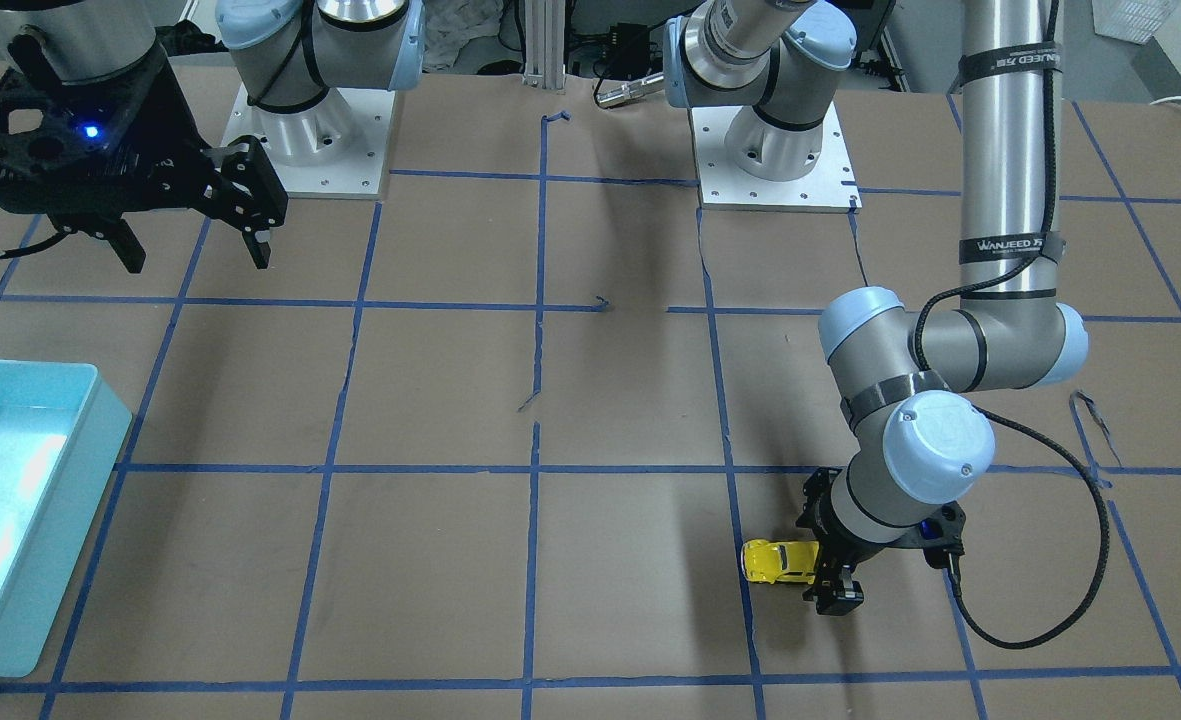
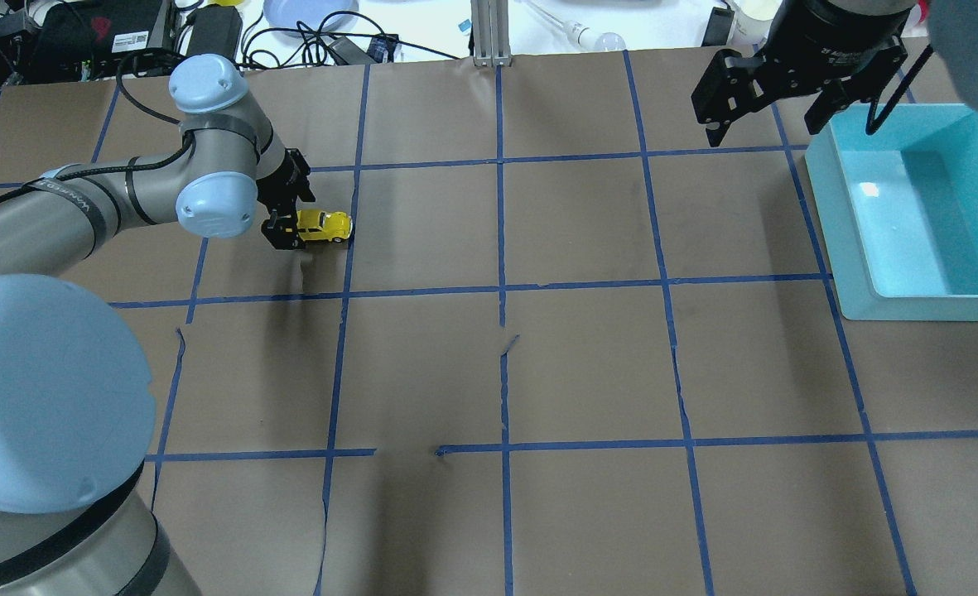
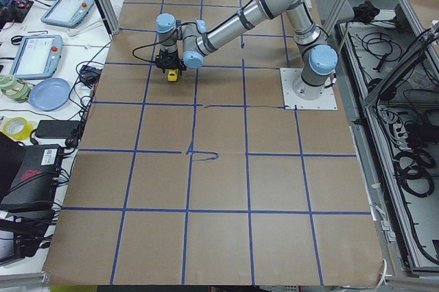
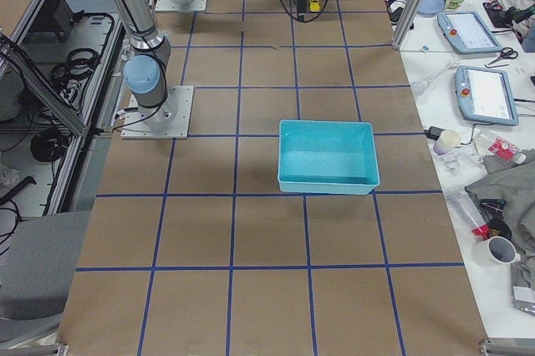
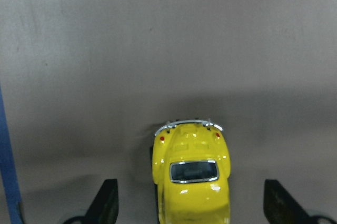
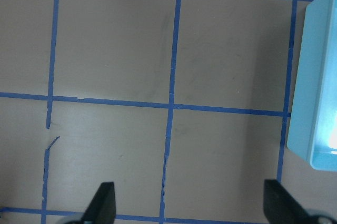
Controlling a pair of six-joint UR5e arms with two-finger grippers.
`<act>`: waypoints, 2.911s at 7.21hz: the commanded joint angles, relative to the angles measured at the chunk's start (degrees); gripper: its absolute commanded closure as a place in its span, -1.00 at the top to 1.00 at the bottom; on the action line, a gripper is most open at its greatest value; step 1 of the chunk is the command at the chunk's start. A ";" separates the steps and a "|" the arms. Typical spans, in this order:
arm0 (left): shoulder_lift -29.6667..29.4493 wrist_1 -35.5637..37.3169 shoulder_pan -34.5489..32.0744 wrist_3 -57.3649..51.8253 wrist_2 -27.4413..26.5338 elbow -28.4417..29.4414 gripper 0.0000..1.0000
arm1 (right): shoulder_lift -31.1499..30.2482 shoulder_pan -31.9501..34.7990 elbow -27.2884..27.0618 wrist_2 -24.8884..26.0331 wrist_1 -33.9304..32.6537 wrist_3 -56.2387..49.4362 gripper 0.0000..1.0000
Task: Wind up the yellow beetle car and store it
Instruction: 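Drag the held car along the table away from the left arm, then pull the car back along the table toward the left arm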
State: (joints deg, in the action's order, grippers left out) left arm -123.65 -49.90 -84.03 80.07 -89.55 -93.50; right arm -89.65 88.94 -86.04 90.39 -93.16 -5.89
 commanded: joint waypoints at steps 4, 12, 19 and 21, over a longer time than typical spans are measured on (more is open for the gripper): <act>1.30 0.07 0.00 1.05 7.15 0.16 -1.00 | -0.09 -0.09 0.00 -0.04 0.00 -0.09 1.00; 0.52 -1.16 -3.08 3.08 13.62 0.24 -1.00 | -0.09 -0.09 0.00 0.22 0.09 -0.09 1.00; -0.01 -1.08 0.69 -0.08 11.07 0.51 -1.00 | -0.09 -0.09 0.00 0.14 0.00 -0.09 1.00; -0.10 -0.99 1.58 -2.01 7.93 0.51 -1.00 | -0.09 -0.09 0.00 0.14 0.09 -0.09 1.00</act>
State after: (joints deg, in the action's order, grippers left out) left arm -123.70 -50.94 -83.00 79.58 -79.24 -92.96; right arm -89.74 88.86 -86.04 90.53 -93.15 -5.98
